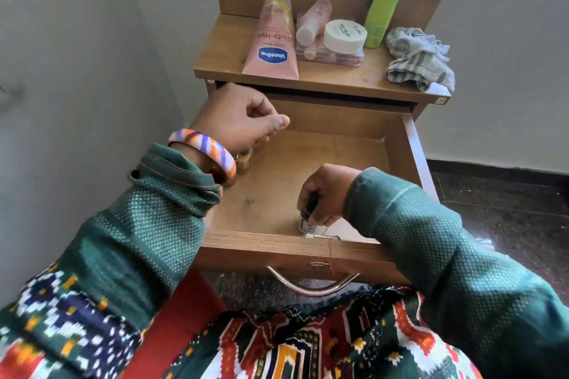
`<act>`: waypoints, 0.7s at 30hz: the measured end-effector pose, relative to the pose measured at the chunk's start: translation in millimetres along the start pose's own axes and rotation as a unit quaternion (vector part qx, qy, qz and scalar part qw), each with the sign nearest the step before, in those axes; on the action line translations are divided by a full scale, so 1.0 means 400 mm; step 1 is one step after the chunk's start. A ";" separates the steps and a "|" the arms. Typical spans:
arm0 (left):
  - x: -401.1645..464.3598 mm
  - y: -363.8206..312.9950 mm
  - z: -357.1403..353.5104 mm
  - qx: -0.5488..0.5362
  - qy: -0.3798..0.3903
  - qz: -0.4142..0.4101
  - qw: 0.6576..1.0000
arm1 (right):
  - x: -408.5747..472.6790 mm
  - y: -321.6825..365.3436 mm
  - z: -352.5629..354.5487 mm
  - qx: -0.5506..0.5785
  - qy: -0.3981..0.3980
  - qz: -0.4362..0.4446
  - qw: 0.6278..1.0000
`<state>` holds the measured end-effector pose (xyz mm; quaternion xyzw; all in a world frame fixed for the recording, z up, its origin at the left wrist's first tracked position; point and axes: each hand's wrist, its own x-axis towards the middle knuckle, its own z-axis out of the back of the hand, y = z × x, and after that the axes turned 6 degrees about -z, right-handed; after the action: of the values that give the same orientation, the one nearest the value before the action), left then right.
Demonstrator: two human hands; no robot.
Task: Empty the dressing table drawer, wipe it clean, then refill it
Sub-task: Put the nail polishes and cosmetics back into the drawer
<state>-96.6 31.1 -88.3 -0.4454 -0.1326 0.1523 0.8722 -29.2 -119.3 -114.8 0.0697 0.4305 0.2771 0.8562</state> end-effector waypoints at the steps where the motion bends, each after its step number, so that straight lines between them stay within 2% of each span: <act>1: 0.000 0.006 0.017 -0.006 -0.024 -0.003 1.000 | 0.003 0.008 -0.006 0.000 0.005 0.008 1.000; 4: -0.002 0.027 0.055 0.007 -0.082 -0.011 0.997 | 0.009 0.046 -0.024 -0.016 0.017 0.053 0.998; 7: -0.017 0.046 0.074 0.053 -0.110 -0.012 0.992 | 0.013 0.094 -0.042 -0.067 0.009 0.107 0.992; 13: -0.042 0.098 0.095 0.098 -0.116 0.015 0.988 | 0.033 0.177 -0.080 -0.117 -0.033 0.170 0.978; 21: -0.044 0.108 0.111 0.123 -0.119 0.022 0.985 | 0.054 0.217 -0.089 -0.124 -0.020 0.197 0.972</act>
<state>-135.3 81.0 -100.2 -0.3166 -0.2059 0.2386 0.8947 -82.6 -39.3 -120.9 0.0524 0.3531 0.4897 0.7954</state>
